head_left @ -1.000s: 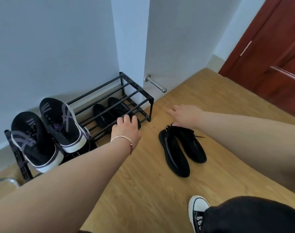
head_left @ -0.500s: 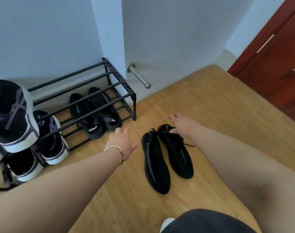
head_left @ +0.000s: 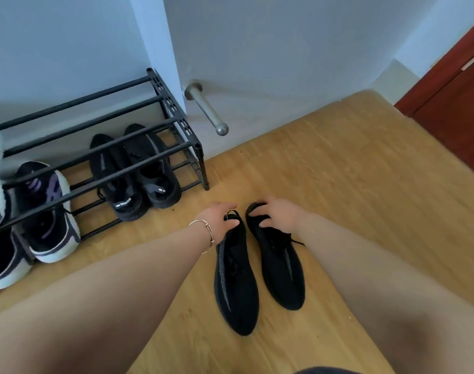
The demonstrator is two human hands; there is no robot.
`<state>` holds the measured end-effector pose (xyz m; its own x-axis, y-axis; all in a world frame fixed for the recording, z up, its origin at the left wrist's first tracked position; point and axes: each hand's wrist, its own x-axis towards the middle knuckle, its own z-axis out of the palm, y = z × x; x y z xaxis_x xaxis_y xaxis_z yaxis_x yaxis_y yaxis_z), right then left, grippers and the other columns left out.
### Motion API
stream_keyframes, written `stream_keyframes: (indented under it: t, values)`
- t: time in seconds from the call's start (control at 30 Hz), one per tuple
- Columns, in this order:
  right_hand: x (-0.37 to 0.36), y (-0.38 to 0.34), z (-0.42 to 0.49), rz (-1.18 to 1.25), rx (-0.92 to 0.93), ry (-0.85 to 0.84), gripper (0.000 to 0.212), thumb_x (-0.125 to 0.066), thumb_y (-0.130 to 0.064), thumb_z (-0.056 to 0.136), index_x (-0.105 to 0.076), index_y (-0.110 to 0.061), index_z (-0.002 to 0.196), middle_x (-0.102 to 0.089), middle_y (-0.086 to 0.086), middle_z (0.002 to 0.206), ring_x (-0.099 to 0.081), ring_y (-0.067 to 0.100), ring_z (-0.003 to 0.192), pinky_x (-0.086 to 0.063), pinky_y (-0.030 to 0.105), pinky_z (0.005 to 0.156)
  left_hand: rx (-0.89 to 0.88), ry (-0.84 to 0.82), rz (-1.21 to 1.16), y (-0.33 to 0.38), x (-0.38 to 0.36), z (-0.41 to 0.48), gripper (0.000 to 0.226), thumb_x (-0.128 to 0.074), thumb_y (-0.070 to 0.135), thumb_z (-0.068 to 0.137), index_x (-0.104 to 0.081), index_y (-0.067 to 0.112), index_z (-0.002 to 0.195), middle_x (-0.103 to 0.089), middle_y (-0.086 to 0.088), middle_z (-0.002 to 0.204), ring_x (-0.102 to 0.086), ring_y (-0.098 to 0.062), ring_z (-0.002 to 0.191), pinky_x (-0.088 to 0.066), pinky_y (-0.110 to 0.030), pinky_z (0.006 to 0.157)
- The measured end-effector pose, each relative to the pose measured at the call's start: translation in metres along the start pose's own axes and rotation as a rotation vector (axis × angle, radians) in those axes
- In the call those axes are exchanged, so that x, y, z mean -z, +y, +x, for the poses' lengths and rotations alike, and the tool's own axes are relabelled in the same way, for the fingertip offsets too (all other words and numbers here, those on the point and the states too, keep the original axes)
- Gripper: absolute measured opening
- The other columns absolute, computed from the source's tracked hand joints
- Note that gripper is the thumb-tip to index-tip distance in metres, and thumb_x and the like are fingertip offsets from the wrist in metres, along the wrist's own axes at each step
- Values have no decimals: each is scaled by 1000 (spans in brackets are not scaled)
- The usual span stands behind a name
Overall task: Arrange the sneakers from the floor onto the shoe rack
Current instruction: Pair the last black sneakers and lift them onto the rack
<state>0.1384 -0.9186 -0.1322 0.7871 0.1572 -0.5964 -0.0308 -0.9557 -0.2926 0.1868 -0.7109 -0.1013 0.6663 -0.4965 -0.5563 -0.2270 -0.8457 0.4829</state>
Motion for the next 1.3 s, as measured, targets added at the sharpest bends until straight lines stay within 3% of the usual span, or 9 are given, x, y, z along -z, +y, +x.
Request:
stream_keyframes:
  t: [0.2, 0.4, 0.57, 0.67, 0.8, 0.9, 0.97, 1.1, 1.3]
  values:
    - [-9, 13, 3, -92, 18, 80, 53, -53, -22, 102, -41, -29, 153, -29, 4, 164, -39, 34, 139, -39, 42, 109, 6, -17, 46, 3, -13, 14, 39, -57, 37, 99, -57, 30, 137, -54, -5, 133, -56, -25, 116, -47, -30, 88]
    - [-9, 18, 11, 14, -36, 215, 37, -51, -15, 101, -63, -22, 136, -62, 7, 139, -57, 31, 124, -48, 42, 98, 65, 76, -75, 0, -15, 19, 23, -61, 34, 97, -71, 27, 117, -63, -2, 123, -61, -23, 108, -47, -27, 79]
    - [-7, 18, 16, 129, -50, 245, 31, -51, -12, 101, -71, -17, 124, -69, 6, 129, -61, 27, 119, -48, 38, 101, 122, 79, -123, -11, -12, 19, 25, -61, 36, 96, -71, 24, 116, -68, 0, 116, -64, -21, 103, -50, -28, 79]
    - [-2, 20, 14, 289, -91, 227, 27, -54, -13, 101, -74, -15, 118, -70, 5, 127, -61, 24, 119, -46, 33, 102, 157, 72, -150, -17, -9, 16, 26, -61, 38, 96, -71, 22, 114, -71, -1, 108, -68, -22, 100, -57, -34, 85]
    - [10, 24, 5, 443, -146, 86, 13, -67, -20, 94, -73, -20, 105, -68, -1, 107, -62, 21, 101, -50, 28, 76, 199, 72, -212, -27, -5, 11, 23, -61, 39, 96, -71, 21, 106, -76, -3, 99, -72, -22, 95, -59, -39, 88]
    - [17, 23, 2, 459, -169, 0, 17, -76, -34, 87, -68, -25, 98, -67, -1, 104, -63, 23, 97, -55, 38, 80, 234, 85, -295, -32, -4, 6, 22, -62, 38, 95, -71, 19, 104, -77, -4, 98, -74, -20, 92, -60, -33, 81]
    - [17, 20, 2, 491, -178, 9, 20, -74, -42, 86, -66, -26, 94, -64, -5, 99, -62, 20, 90, -55, 41, 77, 254, 104, -364, -35, -3, 1, 22, -63, 36, 95, -71, 17, 105, -77, -5, 98, -74, -20, 92, -57, -27, 73]
    - [13, 8, 1, 565, -212, 122, 30, -68, -43, 91, -64, -14, 97, -62, -6, 93, -58, 16, 85, -43, 29, 66, 310, 132, -482, -43, -3, -9, 23, -65, 35, 95, -72, 15, 103, -77, -6, 95, -75, -18, 88, -54, -23, 66]
    - [13, -18, 0, 404, -216, 131, 27, -54, -40, 101, -53, -14, 101, -55, -2, 85, -52, 12, 71, -39, 25, 57, 383, 155, -555, -62, 0, -27, 19, -62, 33, 96, -69, 15, 96, -75, -8, 91, -75, -21, 86, -51, -22, 59]
